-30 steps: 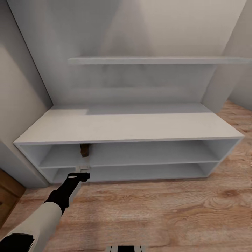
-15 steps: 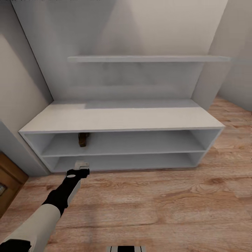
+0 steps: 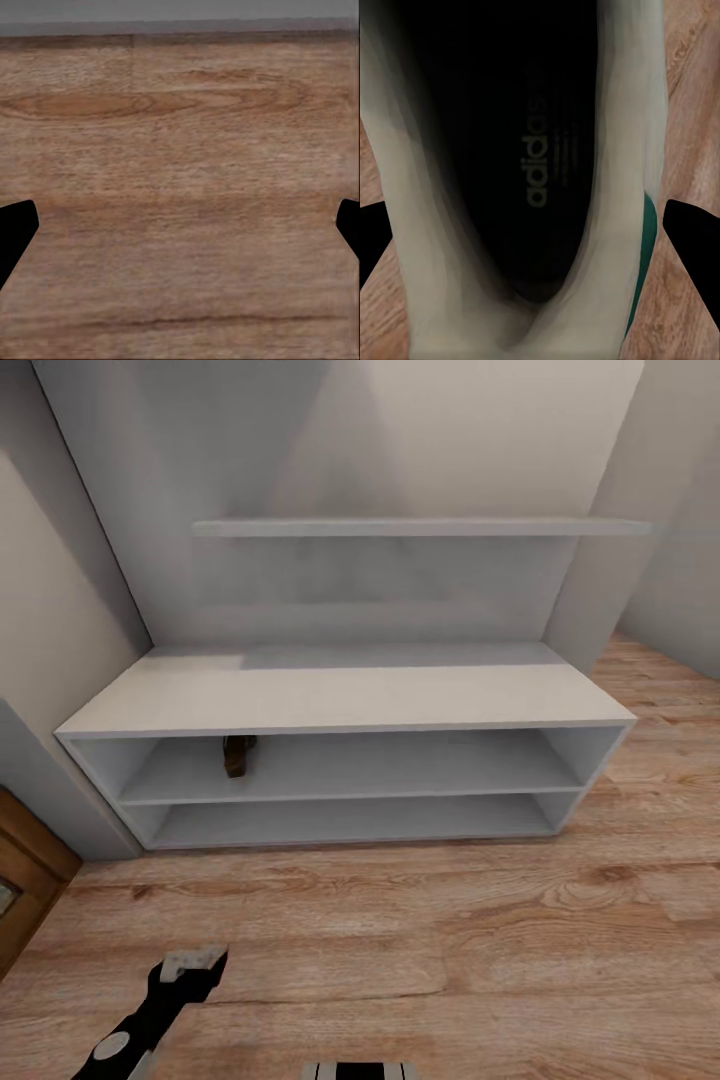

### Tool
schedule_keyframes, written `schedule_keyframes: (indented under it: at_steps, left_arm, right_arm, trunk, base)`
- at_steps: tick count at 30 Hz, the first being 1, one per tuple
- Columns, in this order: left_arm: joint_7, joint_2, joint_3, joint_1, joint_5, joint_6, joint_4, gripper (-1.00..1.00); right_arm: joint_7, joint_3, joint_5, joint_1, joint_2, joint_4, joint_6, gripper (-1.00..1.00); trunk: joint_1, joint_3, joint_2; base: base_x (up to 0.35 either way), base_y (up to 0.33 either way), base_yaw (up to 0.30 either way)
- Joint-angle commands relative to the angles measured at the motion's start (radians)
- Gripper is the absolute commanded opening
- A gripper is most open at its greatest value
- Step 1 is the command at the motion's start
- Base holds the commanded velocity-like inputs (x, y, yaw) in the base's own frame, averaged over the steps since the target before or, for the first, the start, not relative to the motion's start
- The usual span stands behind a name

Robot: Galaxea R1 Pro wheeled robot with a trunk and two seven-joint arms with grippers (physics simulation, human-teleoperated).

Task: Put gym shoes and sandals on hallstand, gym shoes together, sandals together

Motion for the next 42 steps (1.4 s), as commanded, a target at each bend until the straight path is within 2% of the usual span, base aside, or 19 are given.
schedule_keyframes:
  at_steps: [1,2,3,4,5,8,9,10,14,16,25,35,42]
  left_arm:
    - [-0.067,0.022,-0.005,0.022,0.041,-0.011,0.005,1.0]
    - [-0.179,0.055,-0.005,0.047,0.087,-0.019,0.017,1.0]
    - [-0.216,0.066,-0.005,0.053,0.1,-0.021,0.023,1.0]
    - [-0.29,0.086,-0.005,0.062,0.123,-0.023,0.039,1.0]
    - [-0.426,0.12,-0.005,0.071,0.161,-0.027,0.089,1.0]
    - [-0.515,0.136,0.0,0.075,0.189,-0.036,0.146,1.0]
    - [-0.528,0.138,0.003,0.076,0.193,-0.04,0.156,1.0]
    - [-0.564,0.14,0.033,0.077,0.204,-0.093,0.198,1.0]
    - [-0.573,0.137,0.074,0.078,0.209,-0.169,0.261,1.0]
    - [-0.575,0.13,0.104,0.078,0.21,-0.236,0.313,1.0]
    - [-0.575,0.13,0.118,0.078,0.212,-0.245,0.319,1.0]
    - [-0.575,0.131,0.12,0.078,0.213,-0.245,0.32,1.0]
    - [-0.577,0.131,0.143,0.078,0.213,-0.245,0.32,1.0]
  right_arm:
    - [0.0,0.003,-0.01,0.0,0.0,0.0,-0.004,-1.0]
    - [0.0,0.003,-0.01,0.0,0.0,0.0,-0.004,-1.0]
    - [0.0,0.003,-0.01,0.0,0.0,0.0,-0.004,-1.0]
    - [0.0,0.003,-0.01,0.0,0.001,0.0,-0.004,-1.0]
    - [0.0,0.004,-0.011,0.0,0.001,-0.001,-0.005,-1.0]
    - [0.0,0.004,-0.012,0.0,0.001,-0.002,-0.006,-1.0]
    - [0.0,0.004,-0.012,0.0,0.002,-0.002,-0.006,-1.0]
    - [0.0,0.004,-0.012,0.0,0.003,-0.003,-0.007,-1.0]
    - [0.0,0.004,-0.012,0.0,0.004,-0.003,-0.009,-1.0]
    - [-0.001,0.005,-0.011,0.0,0.019,-0.003,-0.009,-1.0]
    - [-0.002,0.005,-0.011,0.0,0.023,-0.003,-0.009,-1.0]
    - [-0.002,0.004,-0.011,0.0,0.023,-0.003,-0.009,-1.0]
    - [-0.002,0.004,-0.011,0.0,0.023,-0.003,-0.009,-1.0]
  trunk:
    - [0.0,-0.001,0.0]
    - [0.0,-0.001,0.0]
    - [0.0,-0.001,0.0]
    - [0.0,-0.001,0.0]
    - [0.0,-0.001,0.0]
    - [0.0,-0.001,0.0]
    - [0.0,-0.001,0.0]
    - [0.0,-0.001,0.0]
    - [0.0,-0.001,0.0]
    - [0.0,-0.001,0.0]
    - [0.0,-0.001,0.0]
    - [0.0,-0.001,0.0]
    - [0.0,-0.001,0.0]
  base:
    - [0.0,0.0,0.0]
    - [0.0,0.0,0.0]
    - [0.0,0.0,0.0]
    - [0.0,0.0,0.0]
    - [0.0,0.0,0.0]
    - [0.0,0.0,0.0]
    - [0.0,0.0,0.0]
    - [0.0,0.0,0.0]
    - [0.0,0.0,0.0]
    - [0.0,-0.089,0.0]
    - [-0.046,-0.239,0.0]
    - [-0.245,-0.2,0.0]
    - [-0.277,-0.166,0.0]
